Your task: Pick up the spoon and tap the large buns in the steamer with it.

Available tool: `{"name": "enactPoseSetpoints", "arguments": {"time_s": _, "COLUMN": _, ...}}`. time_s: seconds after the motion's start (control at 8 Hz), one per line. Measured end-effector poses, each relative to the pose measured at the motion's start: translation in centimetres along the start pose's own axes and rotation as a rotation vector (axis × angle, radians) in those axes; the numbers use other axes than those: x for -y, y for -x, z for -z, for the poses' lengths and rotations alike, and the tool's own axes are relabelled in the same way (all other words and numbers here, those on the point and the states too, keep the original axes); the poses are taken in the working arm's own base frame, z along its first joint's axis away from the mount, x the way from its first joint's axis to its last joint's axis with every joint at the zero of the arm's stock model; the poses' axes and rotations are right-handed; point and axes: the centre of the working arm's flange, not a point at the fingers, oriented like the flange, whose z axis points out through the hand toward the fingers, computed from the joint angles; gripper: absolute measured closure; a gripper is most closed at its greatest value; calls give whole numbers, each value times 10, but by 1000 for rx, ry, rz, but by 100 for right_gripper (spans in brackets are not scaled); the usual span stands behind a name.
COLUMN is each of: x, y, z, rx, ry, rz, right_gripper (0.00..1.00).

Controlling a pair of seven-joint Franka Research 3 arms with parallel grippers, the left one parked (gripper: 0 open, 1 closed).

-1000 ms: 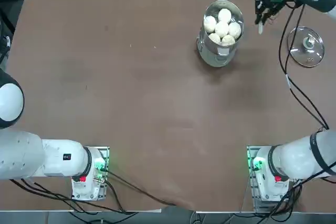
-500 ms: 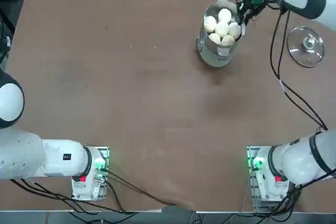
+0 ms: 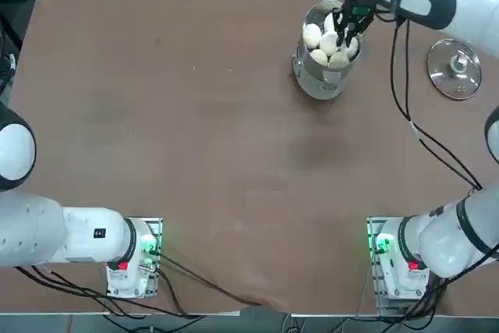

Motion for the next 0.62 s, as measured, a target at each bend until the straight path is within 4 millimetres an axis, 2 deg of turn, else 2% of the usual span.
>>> {"name": "enactPoseSetpoints", "arguments": {"time_s": 0.25, "x": 3, "y": -10, "z": -18, "rx": 7, "ry": -1, "rz": -7, "right_gripper": 83}}
{"name": "enactPoseSetpoints", "arguments": {"time_s": 0.62, "x": 9, "y": -19, "z": -29, "rx": 13, "ry": 3, "rz": -6, "right_gripper": 83}}
